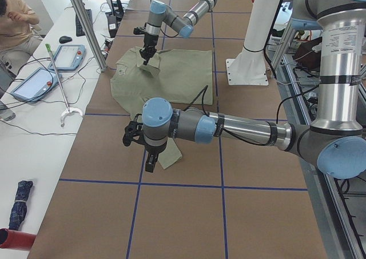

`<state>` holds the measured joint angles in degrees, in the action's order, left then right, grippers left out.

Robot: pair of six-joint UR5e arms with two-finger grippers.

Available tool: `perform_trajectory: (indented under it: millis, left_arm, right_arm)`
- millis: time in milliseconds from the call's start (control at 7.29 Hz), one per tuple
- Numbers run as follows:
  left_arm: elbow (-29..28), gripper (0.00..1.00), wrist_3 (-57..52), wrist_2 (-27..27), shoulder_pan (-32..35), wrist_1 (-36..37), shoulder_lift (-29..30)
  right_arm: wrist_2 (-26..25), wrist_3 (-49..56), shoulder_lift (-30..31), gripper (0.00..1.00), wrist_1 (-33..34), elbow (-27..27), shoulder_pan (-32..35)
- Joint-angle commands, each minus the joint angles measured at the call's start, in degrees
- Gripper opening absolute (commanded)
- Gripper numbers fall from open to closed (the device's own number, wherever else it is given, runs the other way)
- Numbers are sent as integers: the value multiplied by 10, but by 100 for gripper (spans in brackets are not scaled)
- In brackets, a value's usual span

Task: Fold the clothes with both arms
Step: 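Lift the cuff with the right gripper and carry it across the shirt toward the collar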

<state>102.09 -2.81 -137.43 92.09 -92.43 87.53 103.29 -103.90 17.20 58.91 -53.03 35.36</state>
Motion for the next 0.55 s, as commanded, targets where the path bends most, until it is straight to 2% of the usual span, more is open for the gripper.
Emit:
perform_trajectory:
  millis: [0, 137, 412]
  left_arm:
    - [3, 100, 0, 0, -1, -2, 2]
    - [5, 100, 0, 0, -1, -2, 2]
    - [10, 100, 0, 0, -1, -2, 2]
  right_arm:
    - [-16, -2, -2, 0, -20, 4, -4]
    - [-33, -2, -2, 0, -47, 13, -7]
    - [-57, -2, -24, 0, -56, 50, -11]
